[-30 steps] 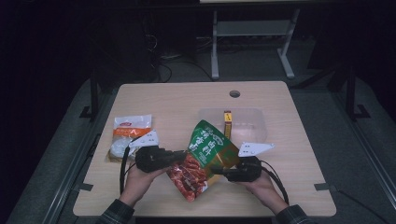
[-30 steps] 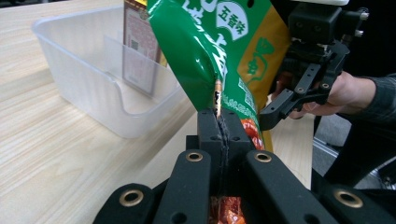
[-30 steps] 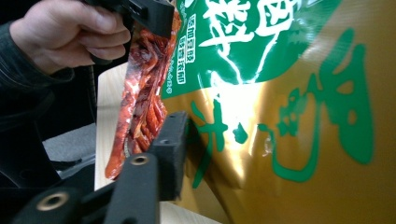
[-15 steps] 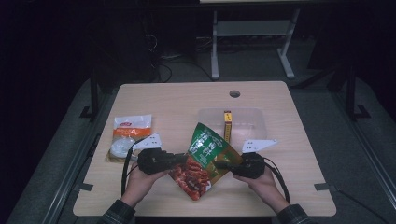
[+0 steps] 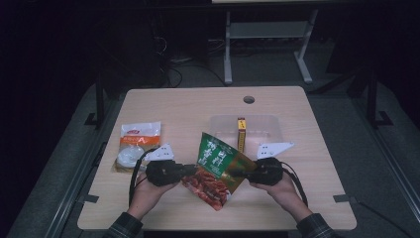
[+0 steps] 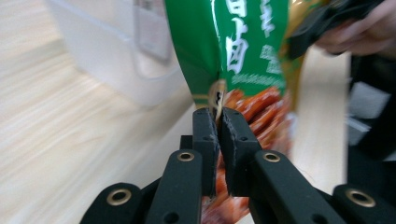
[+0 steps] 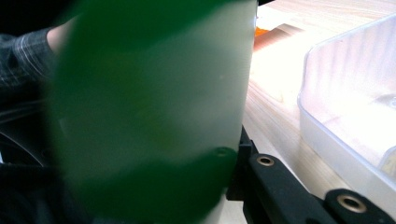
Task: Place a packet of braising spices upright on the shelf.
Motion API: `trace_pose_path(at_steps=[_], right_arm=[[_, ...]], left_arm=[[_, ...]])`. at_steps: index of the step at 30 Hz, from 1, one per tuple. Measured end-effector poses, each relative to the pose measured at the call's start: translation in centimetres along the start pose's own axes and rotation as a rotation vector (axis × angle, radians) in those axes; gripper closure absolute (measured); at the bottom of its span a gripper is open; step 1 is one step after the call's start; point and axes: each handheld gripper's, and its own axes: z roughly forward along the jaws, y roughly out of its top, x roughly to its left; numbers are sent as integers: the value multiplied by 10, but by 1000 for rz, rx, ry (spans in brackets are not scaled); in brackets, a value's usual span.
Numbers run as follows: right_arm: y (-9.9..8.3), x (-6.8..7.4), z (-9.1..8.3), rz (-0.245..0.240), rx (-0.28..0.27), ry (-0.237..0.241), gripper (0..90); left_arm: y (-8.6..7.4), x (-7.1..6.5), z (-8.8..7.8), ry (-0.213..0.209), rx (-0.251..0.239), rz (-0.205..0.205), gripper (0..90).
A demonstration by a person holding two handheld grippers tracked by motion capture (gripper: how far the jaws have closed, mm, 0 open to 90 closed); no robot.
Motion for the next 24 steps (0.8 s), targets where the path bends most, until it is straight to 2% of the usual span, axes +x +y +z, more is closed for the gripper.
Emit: trace_pose_path(at_steps=[1,3,7,10,13,16,18,20,21,24], right_arm=[[1,0,-1,-12,5,-5,896],[3,0,-3,-17,6,-5,896],[6,1,-5,-49,15,-16,896],[10,1,-6,-63,29,-15,896],[15,1,-8,-70,34,-19,896],[17,1,-11,-68,33,-21,896],[18,2,-13,-62,25,-22,896],[19,2,-15,-62,25,-23,896],[19,2,-15,-71,18,-27,897],[21,2,-18,-44,19,-24,897]], left_arm=[[-1,3,-2,1,4,0,860],[-4,7,-6,4,1,-14,839],[-10,11,-10,57,46,-4,682],[-16,10,-10,98,92,45,519],[-22,9,-9,88,125,44,385],[-29,5,-8,93,147,52,314],[-33,1,-6,100,179,54,254],[-37,-3,-3,87,200,65,250],[-39,-4,-3,95,217,74,234],[-40,-8,-1,82,253,108,265]])
